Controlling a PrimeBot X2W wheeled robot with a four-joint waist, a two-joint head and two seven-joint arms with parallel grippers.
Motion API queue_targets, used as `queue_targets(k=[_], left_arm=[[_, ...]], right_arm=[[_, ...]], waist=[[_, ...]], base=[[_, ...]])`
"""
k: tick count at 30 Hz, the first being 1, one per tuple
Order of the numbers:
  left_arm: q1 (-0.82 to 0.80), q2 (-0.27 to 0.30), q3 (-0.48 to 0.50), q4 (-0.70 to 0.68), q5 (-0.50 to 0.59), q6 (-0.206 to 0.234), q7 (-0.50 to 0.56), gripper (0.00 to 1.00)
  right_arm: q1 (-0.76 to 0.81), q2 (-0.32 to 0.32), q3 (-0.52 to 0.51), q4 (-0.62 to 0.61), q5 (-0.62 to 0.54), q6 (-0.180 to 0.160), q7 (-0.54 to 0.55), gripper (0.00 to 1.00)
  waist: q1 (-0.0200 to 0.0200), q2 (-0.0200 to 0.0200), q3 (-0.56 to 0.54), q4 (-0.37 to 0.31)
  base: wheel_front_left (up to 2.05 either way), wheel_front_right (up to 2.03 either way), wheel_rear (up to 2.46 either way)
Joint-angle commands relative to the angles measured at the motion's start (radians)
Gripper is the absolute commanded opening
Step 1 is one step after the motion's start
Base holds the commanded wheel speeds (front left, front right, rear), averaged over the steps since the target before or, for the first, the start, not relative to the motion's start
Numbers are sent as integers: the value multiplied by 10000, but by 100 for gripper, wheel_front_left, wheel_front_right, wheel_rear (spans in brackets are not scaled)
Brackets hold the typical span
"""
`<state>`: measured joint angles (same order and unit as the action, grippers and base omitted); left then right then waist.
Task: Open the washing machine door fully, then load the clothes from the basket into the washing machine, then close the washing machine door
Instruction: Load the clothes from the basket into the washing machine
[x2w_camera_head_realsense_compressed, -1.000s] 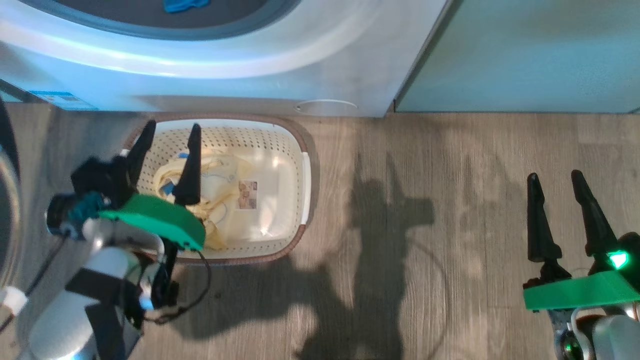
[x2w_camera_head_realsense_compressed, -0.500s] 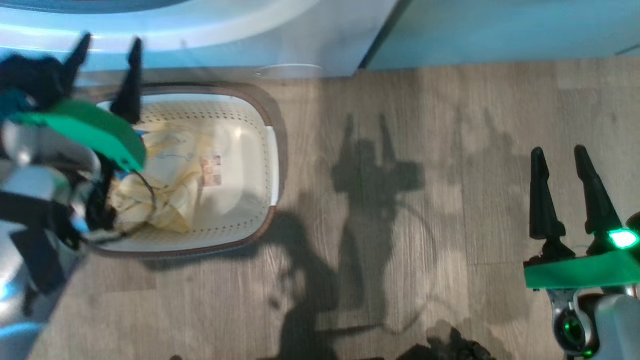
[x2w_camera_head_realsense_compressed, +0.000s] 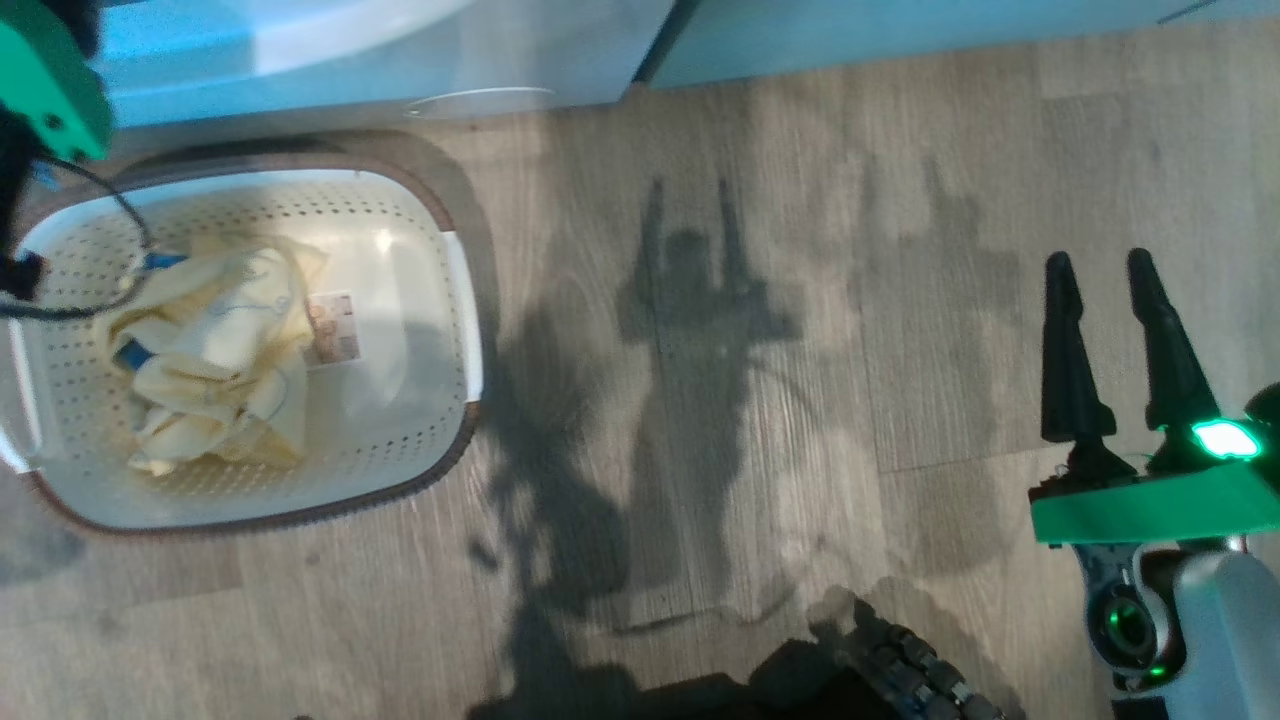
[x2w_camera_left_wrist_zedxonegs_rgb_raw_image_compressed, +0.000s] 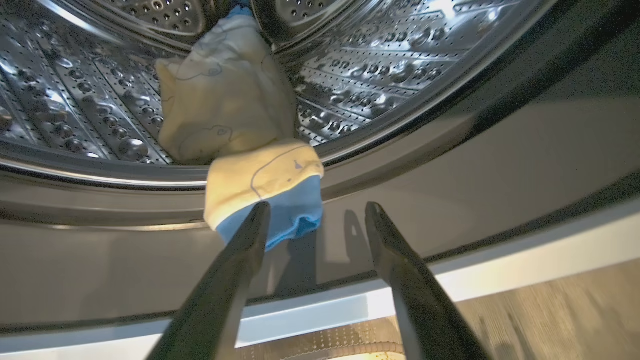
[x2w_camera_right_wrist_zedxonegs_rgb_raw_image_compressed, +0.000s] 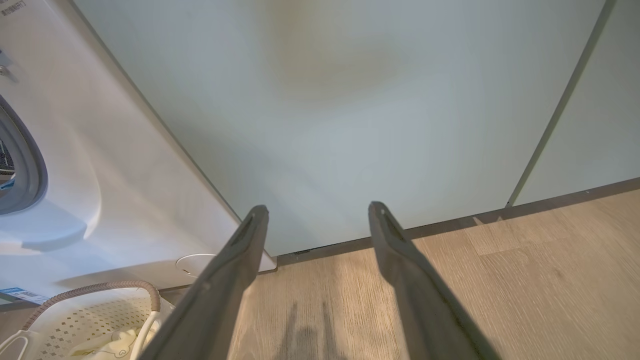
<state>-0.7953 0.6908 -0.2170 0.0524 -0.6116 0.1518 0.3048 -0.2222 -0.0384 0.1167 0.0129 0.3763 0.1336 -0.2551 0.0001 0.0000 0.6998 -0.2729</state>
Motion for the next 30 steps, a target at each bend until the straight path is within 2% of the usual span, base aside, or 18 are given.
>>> queue_targets(k=[1,9,18,20,22,23,30], left_arm=[[-559,768,483,-37,-42,-98,396,100],[-1589,1293,405,917,-278,-270,1759,100],[-2138,1564,296,1538,-463,-427,2574,98],[-2211,1594,278,1607,-482,-435,2664,62],[-2267,1635,232,1656,-487,-489,2741,14],[-2295,1641,217,1675,-528,-534,2796,0],[-2486,1653,186,1459,-434,-542,2589,0]], right_arm=[[-27,-118,301,-232,179,-29,-67,100],[-194,-118,537,-118,634,-29,-67,100],[-274,-118,671,-96,894,-29,-67,100],[-287,-118,674,-96,912,-29,-67,100],[-298,-118,669,-104,924,-29,-67,100],[-301,-118,663,-110,930,-29,-67,100],[-338,-118,633,-111,942,-29,-67,100]], waist=[[-1,0,151,-235],[-1,0,353,-693],[-1,0,478,-970],[-1,0,501,-1006],[-1,0,525,-1029],[-1,0,537,-1034],[-1,0,580,-983]], base=[[0,0,0],[0,0,0],[0,0,0],[0,0,0],[0,0,0],[0,0,0],[0,0,0]])
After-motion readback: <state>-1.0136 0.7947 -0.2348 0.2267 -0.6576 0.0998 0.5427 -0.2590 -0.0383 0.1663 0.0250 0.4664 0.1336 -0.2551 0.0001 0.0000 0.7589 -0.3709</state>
